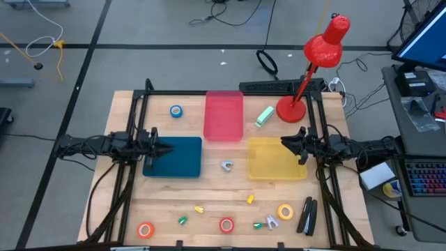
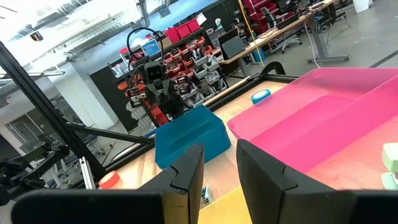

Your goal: Pick and place Stapler, Stapler remover, tape

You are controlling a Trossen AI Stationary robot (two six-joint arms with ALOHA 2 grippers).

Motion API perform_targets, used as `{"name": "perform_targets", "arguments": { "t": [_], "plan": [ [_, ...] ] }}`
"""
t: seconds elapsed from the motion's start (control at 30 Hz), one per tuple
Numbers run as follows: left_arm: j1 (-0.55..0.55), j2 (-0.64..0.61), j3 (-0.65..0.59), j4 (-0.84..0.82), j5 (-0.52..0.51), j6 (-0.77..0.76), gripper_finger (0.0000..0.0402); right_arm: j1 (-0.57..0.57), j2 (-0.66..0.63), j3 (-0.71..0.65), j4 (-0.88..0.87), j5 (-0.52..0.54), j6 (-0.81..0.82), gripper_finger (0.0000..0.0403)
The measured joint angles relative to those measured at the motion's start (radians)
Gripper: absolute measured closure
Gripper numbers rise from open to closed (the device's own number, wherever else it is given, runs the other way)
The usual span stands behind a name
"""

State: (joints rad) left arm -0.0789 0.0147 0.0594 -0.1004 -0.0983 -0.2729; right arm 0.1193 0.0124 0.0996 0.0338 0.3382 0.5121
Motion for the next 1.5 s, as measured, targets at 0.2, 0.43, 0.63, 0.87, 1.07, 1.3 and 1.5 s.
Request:
{"name": "perform_targets", "arguments": {
  "t": [0.2,0.43,0.63,0.87,1.07,1.3,1.5],
  "plan": [
    [0.0,0.0,0.0,0.0,0.0,0.0,0.0337,0.0,0.0,0.0,0.0,0.0,0.0,0.0314],
    [0.0,0.0,0.0,0.0,-0.001,0.006,0.0337,0.0,0.0,0.0,0.025,0.029,0.0,0.0314],
    [0.0,0.0,0.0,0.001,-0.015,0.113,0.0337,0.0,0.0,0.0,0.107,0.027,0.026,0.0314],
    [0.0,0.0,0.0,0.002,-0.024,0.12,0.0337,0.0,0.0,0.0,0.185,0.027,0.0,0.0314],
    [0.0,0.0,-0.003,0.124,-0.105,-0.039,0.0337,0.0,0.0,0.0,0.185,0.009,-0.02,0.0314],
    [0.0,0.0,-0.002,0.31,-0.212,-0.205,0.0337,0.0,0.013,0.0,0.212,-0.126,-0.093,0.0314],
    [0.0,0.0,-0.002,0.367,-0.22,-0.214,0.0337,0.0,0.115,0.043,0.245,-0.242,-0.11,0.0314]
  ]
}}
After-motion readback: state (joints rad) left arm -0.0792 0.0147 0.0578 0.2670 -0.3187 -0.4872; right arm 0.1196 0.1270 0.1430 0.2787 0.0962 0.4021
